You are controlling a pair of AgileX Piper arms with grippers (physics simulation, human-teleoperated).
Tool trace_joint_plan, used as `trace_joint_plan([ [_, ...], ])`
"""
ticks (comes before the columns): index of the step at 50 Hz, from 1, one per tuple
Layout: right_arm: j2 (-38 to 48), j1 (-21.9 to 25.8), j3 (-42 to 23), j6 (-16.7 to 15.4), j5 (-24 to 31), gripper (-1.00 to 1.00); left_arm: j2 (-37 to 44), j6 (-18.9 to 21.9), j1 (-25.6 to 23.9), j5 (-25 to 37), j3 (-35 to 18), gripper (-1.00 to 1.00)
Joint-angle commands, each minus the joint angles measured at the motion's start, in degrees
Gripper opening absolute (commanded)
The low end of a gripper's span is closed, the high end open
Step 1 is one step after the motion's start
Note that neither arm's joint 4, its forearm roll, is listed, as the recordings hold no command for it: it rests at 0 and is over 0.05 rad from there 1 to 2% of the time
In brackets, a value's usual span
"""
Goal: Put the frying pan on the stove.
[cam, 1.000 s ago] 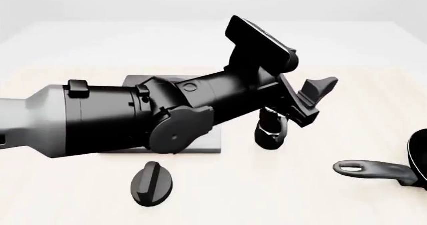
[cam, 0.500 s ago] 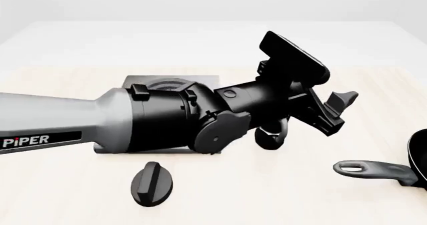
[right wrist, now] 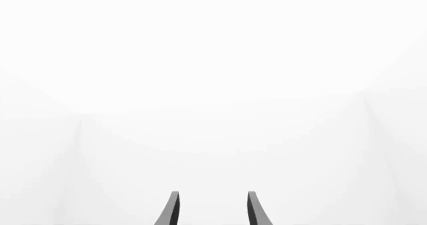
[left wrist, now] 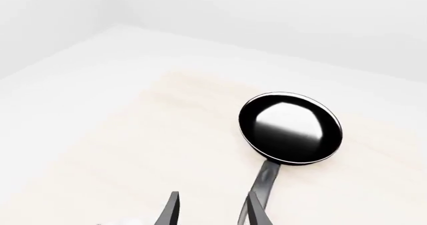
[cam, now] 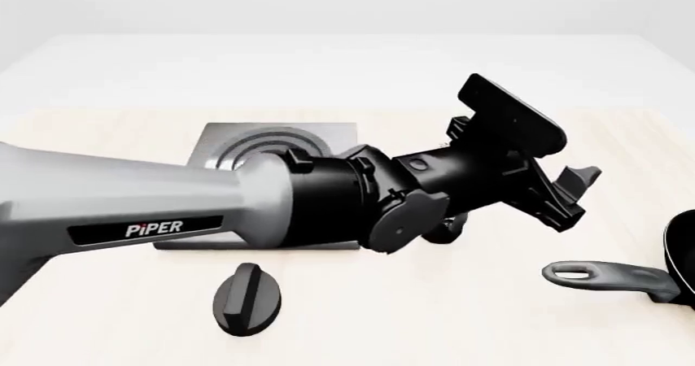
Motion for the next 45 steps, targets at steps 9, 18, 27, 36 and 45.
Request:
trace_joint_plan([
  [9,0.0,-0.8,1.7,0.3,-1.2,1.00,4.8,-1.0,-1.2,1.3,-4.5,1.00],
  [18,0.0,-0.8,2.1,0.4,-1.4,1.00,6.6,-1.3,-1.3,1.9,-6.1,1.00],
  [27,0.0,-0.6,1.9,0.3,-0.9,1.00,8.8,-1.6,-1.5,2.8,-8.4,1.00],
  [36,0.0,-0.6,1.9,0.3,-0.9,1.00,10.7,-2.0,-2.3,3.5,-10.3,1.00],
  [45,0.0,-0.5,1.2,0.2,-0.4,1.00,13.0,-2.2,-2.6,4.3,-12.2,1.00],
])
